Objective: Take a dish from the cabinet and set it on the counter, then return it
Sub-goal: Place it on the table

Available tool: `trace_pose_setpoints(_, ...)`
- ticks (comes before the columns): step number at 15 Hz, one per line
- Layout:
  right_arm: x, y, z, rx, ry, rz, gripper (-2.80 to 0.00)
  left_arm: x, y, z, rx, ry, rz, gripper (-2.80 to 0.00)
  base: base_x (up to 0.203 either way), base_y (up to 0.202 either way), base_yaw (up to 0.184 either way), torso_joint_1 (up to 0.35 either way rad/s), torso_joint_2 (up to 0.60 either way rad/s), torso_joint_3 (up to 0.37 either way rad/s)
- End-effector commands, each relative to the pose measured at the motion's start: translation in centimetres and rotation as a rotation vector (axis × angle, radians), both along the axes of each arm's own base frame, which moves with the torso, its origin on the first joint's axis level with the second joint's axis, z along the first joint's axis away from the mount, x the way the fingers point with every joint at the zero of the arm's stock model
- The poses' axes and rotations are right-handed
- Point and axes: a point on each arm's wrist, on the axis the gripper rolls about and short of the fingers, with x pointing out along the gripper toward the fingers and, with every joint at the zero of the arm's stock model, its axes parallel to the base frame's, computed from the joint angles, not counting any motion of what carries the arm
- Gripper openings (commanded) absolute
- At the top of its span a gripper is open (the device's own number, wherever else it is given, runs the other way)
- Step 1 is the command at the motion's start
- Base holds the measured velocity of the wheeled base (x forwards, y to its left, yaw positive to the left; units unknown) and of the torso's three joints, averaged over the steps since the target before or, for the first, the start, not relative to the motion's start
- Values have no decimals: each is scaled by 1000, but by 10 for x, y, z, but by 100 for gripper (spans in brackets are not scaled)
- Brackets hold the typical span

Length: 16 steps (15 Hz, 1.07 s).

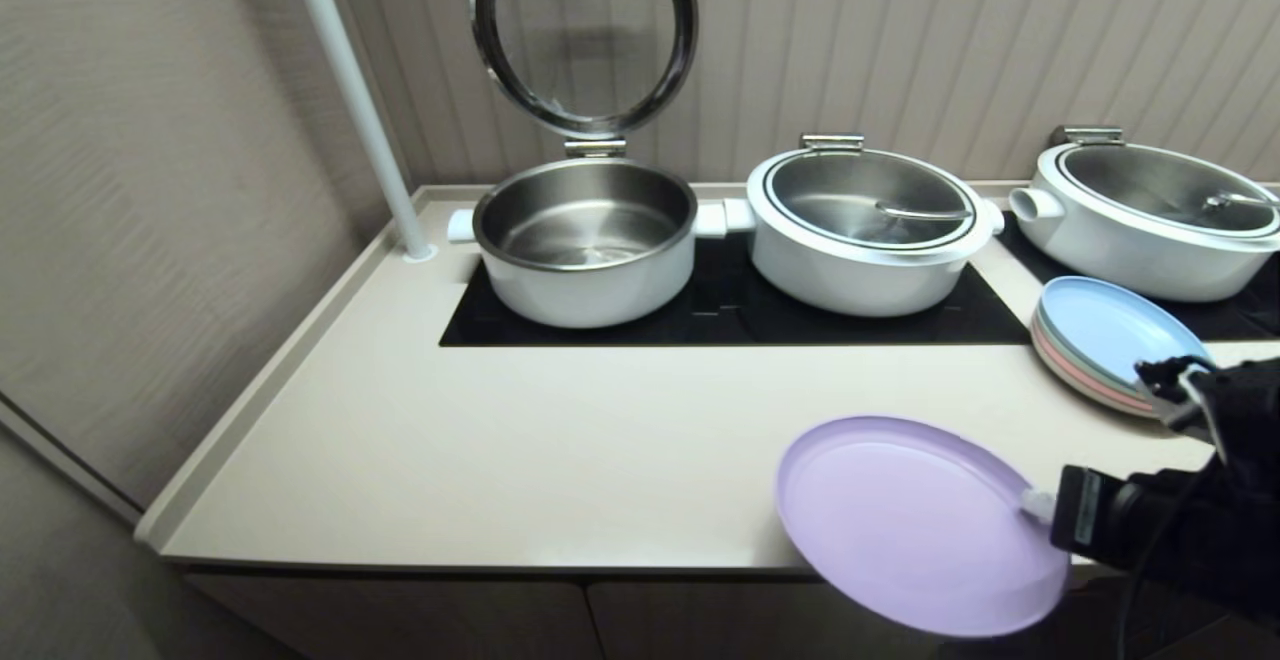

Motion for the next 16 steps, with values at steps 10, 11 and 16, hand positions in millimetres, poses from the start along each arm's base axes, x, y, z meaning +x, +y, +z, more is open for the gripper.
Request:
trace_pose_setpoints(10, 86, 29, -36, -29, 21, -48, -280, 0, 0, 0, -1, 0, 0, -280, 0, 0, 0, 0, 0, 0)
trace_pose_setpoints(11, 91, 31, -38, -26, 14, -51, -280, 0, 0, 0, 0, 0, 0, -280, 0, 0, 0, 0, 0, 0)
trace_pose_setpoints(16, 113, 33, -53, -13, -24, -71, -280, 0, 0, 0, 0, 0, 0, -280, 0, 0, 0, 0, 0, 0)
